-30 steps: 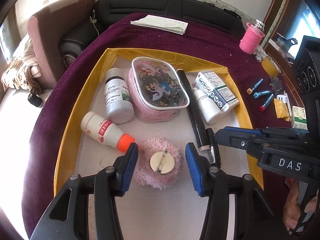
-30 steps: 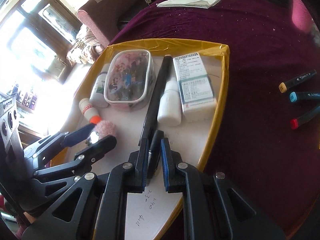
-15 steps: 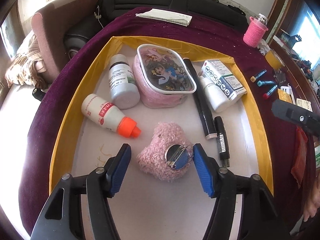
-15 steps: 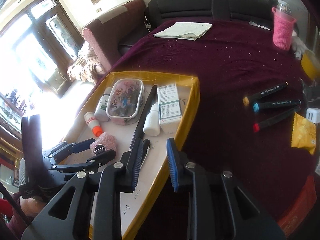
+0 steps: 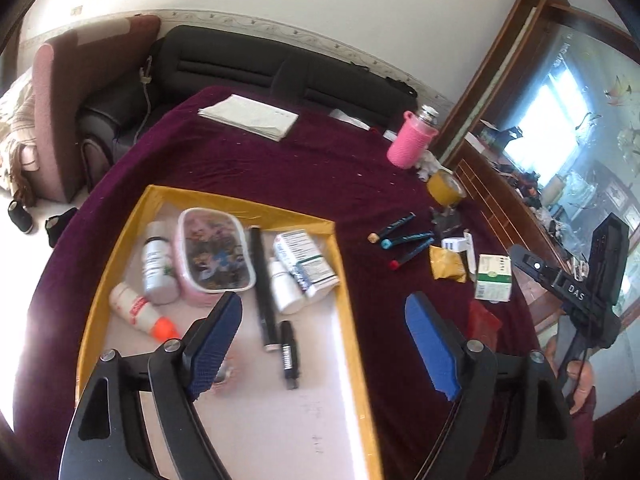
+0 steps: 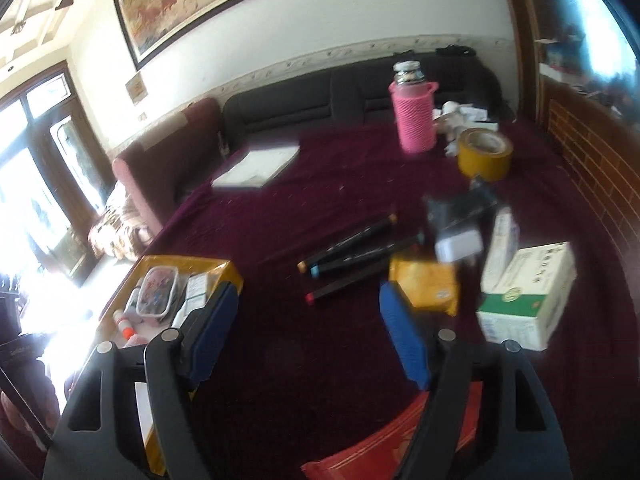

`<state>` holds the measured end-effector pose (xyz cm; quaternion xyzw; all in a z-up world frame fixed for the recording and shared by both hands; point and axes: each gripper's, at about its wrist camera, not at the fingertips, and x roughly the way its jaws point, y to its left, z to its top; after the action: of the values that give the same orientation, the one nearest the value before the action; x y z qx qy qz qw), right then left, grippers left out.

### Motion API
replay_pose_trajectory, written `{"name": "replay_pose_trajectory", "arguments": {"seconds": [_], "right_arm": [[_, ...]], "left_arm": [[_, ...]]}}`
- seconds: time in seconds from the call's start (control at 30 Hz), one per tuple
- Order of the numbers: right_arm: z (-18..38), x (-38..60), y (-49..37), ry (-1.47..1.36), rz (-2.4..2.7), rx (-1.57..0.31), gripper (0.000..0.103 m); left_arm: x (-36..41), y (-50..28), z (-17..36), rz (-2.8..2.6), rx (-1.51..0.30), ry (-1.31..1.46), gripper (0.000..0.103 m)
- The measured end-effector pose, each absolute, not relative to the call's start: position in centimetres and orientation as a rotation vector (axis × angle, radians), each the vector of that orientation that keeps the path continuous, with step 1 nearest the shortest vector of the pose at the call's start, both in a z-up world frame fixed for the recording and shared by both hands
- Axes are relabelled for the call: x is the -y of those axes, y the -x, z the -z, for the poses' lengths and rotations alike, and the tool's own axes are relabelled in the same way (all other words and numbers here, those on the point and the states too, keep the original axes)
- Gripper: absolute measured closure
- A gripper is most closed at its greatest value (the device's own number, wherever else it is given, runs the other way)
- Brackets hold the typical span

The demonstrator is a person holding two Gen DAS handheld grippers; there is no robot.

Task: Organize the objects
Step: 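Lower the pink badge and black marker into the tray and open both grippers, then reach to the loose markers and grasp the orange-capped marker with the left gripper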

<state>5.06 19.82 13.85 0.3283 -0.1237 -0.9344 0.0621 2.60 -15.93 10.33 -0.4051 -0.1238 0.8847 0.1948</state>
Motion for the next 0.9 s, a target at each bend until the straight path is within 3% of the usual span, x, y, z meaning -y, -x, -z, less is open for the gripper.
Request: {"name": "replay_pose_trajectory", "arguments": {"seconds": [0.2, 0.37, 0.5, 0.67, 0.9], "right_arm": [[-12.6, -27.2, -4.6, -0.958, 2.945, 0.573, 0.03], [-11.1, -30.9, -2.7, -0.923, 3.039, 0.55, 0.03], [-9.9, -33.4, -2.0, -0.886, 3.03, 0.629, 0.03], [-7.9, -35.3, -2.0, -0.931, 2.99, 0.723, 0.03], [-8.4, -35.0, -2.6, -0.868, 2.991, 0.724, 0.03]], "left_arm": [[7.2, 0.2, -10.2, -2.435, 0.179, 1.235, 0.024], [1.1, 2.8, -9.6, -2.419, 0.057, 1.259, 0.024], [-3.5, 6.2, -8.4, -2.453, -0.194, 1.182, 0.024], [-7.0, 11.9, -5.9, -2.407, -0.469, 1.145, 0.024], [-9.9, 16.3, -1.8, -2.347, -0.605, 1.233, 0.025]]}}
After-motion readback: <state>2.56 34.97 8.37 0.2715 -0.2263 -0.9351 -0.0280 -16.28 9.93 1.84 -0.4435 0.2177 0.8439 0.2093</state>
